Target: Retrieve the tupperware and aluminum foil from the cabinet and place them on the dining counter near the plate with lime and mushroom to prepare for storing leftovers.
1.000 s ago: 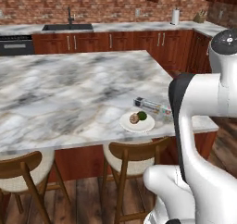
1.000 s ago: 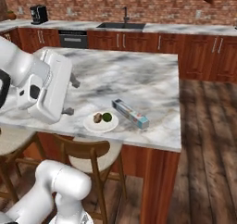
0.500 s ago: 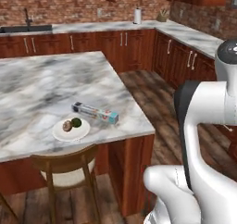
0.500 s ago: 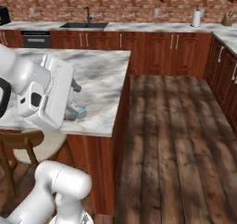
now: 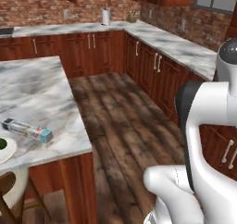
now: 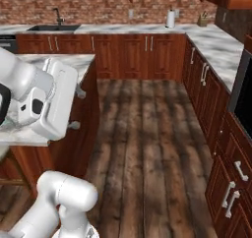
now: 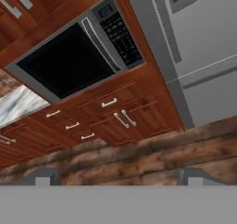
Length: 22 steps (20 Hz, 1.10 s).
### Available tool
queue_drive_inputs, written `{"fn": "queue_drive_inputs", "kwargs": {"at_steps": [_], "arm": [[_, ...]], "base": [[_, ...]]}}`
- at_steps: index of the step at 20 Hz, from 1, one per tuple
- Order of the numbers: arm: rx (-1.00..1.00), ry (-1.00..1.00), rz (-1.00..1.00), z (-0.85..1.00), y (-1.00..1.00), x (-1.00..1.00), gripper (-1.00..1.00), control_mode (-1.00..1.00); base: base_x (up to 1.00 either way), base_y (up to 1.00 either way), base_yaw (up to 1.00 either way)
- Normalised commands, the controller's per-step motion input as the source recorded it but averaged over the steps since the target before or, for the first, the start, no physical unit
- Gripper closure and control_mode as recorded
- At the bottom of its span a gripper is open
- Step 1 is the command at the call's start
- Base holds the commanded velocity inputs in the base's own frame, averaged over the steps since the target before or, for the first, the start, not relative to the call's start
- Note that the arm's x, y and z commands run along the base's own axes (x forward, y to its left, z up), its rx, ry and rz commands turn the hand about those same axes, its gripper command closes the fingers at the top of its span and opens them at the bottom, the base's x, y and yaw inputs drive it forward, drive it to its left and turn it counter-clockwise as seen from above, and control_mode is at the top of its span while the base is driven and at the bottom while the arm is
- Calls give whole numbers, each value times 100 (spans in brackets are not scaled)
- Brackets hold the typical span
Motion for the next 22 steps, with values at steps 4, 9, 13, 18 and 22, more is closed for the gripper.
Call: {"fn": "queue_drive_inputs", "kwargs": {"at_steps": [4, 9, 13, 18, 22], "arm": [[0, 0, 0, 0, 0, 0, -100, 100], [0, 0, 0, 0, 0, 0, -100, 100], [0, 0, 0, 0, 0, 0, -100, 100], [0, 0, 0, 0, 0, 0, -100, 100], [0, 0, 0, 0, 0, 0, -100, 100]], "base": [[100, -42, -2], [100, 13, 0], [100, 37, 0], [100, 8, 0], [100, 0, 3]]}}
